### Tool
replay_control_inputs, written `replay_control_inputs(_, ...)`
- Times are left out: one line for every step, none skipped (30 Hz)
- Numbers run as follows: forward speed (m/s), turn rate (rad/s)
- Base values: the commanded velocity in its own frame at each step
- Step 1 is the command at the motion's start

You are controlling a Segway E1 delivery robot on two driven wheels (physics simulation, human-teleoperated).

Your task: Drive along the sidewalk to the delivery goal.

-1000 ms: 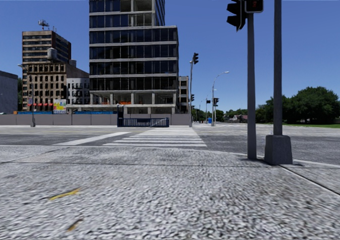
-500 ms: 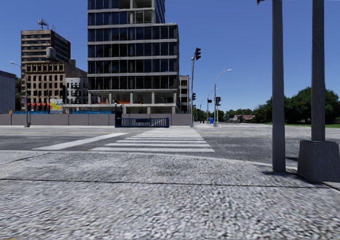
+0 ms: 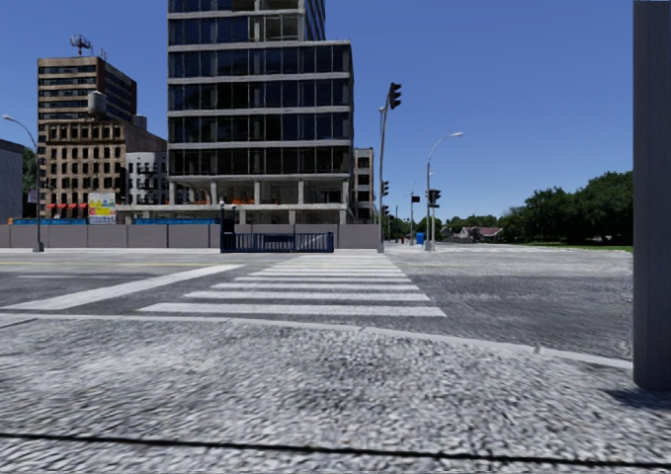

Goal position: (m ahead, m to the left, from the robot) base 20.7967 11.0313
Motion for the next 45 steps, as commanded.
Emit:
replay_control_inputs(2.00,0.00)
replay_control_inputs(2.00,0.00)
replay_control_inputs(2.00,0.00)
replay_control_inputs(2.00,0.00)
replay_control_inputs(2.00,0.00)
replay_control_inputs(2.00,0.00)
replay_control_inputs(2.00,0.00)
replay_control_inputs(2.00,0.00)
replay_control_inputs(2.00,0.00)
replay_control_inputs(2.00,0.00)
replay_control_inputs(2.00,0.00)
replay_control_inputs(2.00,0.00)
replay_control_inputs(2.00,0.00)
replay_control_inputs(2.00,0.00)
replay_control_inputs(2.00,0.00)
replay_control_inputs(2.00,0.00)
replay_control_inputs(2.00,0.00)
replay_control_inputs(2.00,0.00)
replay_control_inputs(2.00,0.00)
replay_control_inputs(2.00,0.00)
replay_control_inputs(2.00,0.00)
replay_control_inputs(2.00,0.00)
replay_control_inputs(2.00,0.00)
replay_control_inputs(2.00,0.00)
replay_control_inputs(2.00,0.00)
replay_control_inputs(2.00,0.00)
replay_control_inputs(2.00,0.00)
replay_control_inputs(2.00,0.00)
replay_control_inputs(2.00,0.00)
replay_control_inputs(2.00,0.00)
replay_control_inputs(2.00,0.00)
replay_control_inputs(2.00,0.00)
replay_control_inputs(2.00,0.00)
replay_control_inputs(2.00,0.00)
replay_control_inputs(2.00,0.00)
replay_control_inputs(2.00,0.00)
replay_control_inputs(2.00,0.00)
replay_control_inputs(2.00,0.00)
replay_control_inputs(2.00,0.00)
replay_control_inputs(2.00,0.00)
replay_control_inputs(2.00,0.00)
replay_control_inputs(2.00,0.00)
replay_control_inputs(2.00,0.00)
replay_control_inputs(2.00,0.00)
replay_control_inputs(2.00,0.00)
